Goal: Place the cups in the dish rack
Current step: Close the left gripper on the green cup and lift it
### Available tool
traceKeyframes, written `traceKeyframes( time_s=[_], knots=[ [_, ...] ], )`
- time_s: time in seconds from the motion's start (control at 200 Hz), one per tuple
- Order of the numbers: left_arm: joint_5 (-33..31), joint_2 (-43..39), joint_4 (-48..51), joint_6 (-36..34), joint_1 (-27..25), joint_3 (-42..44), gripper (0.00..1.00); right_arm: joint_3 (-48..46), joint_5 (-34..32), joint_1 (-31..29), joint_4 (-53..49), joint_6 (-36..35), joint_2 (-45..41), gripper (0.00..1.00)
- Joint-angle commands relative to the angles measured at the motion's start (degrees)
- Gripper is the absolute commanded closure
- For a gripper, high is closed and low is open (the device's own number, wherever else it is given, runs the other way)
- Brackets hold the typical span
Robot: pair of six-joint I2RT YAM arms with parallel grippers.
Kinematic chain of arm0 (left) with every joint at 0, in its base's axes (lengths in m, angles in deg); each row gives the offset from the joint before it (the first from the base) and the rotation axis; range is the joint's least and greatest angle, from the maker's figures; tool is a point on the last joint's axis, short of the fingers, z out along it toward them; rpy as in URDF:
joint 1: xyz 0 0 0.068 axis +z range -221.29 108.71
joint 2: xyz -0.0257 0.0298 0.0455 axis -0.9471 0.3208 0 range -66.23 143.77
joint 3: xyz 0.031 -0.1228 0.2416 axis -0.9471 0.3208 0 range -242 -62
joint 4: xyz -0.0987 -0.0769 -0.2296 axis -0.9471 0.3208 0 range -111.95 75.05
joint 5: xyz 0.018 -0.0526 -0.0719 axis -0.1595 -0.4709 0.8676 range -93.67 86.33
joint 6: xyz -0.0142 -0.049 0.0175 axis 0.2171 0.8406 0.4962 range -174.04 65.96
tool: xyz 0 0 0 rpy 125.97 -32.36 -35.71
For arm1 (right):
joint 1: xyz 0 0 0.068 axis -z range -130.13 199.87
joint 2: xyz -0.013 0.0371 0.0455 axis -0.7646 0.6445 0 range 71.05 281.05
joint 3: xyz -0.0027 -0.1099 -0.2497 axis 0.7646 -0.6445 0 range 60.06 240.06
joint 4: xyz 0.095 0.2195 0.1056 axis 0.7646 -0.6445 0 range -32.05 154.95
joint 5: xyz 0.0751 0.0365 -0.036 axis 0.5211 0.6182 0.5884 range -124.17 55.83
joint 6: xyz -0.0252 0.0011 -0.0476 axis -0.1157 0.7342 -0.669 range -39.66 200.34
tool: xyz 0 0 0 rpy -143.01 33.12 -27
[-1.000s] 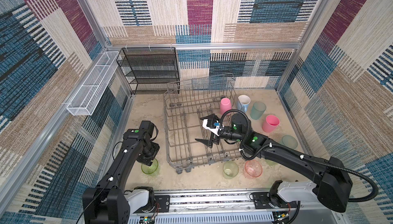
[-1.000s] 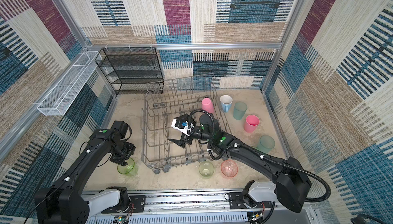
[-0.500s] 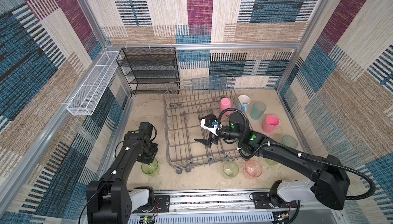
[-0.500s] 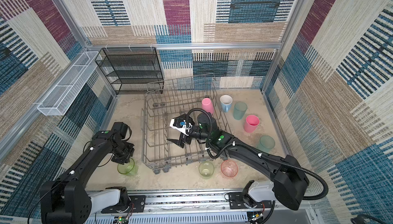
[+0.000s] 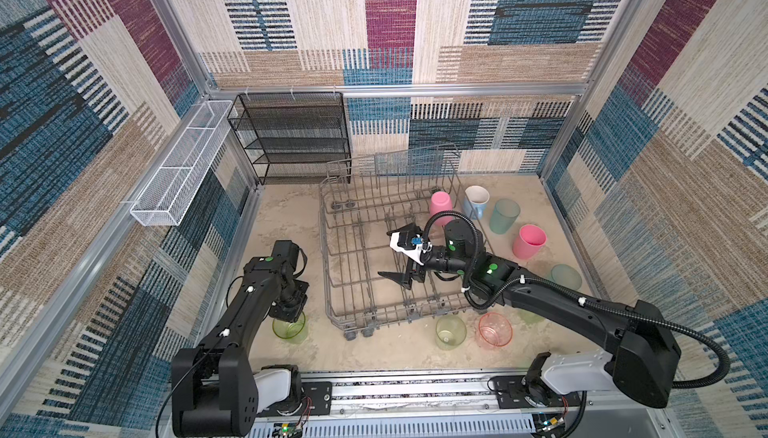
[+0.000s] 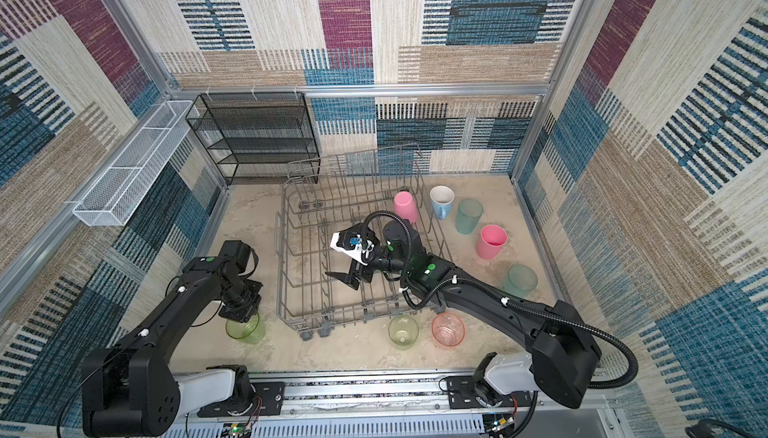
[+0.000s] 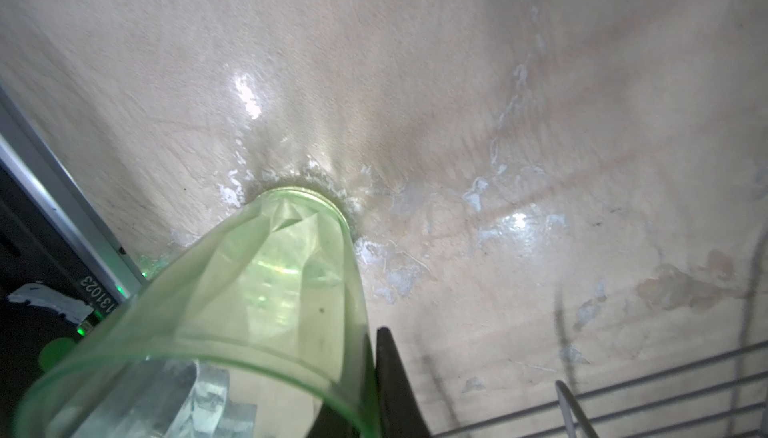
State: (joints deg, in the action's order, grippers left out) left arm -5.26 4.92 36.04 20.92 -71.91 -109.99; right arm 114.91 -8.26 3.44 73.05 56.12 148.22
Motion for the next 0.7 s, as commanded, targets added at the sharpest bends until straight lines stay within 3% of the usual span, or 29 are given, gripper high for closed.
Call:
traceKeyframes(
  time_s=[0.0,0.691],
  knots=[
    [-2.65,-0.88,1.42,-0.50,0.08,-0.95,0.93,0.61,0.27,-0.15,0.61,0.15,0.21,0.00],
    [-9.33,-7.51,3.11,-2.76,0.06,-11.98,0.99,2.23,0.79,-0.28,-0.16,1.20,1.06,0.00]
  ],
)
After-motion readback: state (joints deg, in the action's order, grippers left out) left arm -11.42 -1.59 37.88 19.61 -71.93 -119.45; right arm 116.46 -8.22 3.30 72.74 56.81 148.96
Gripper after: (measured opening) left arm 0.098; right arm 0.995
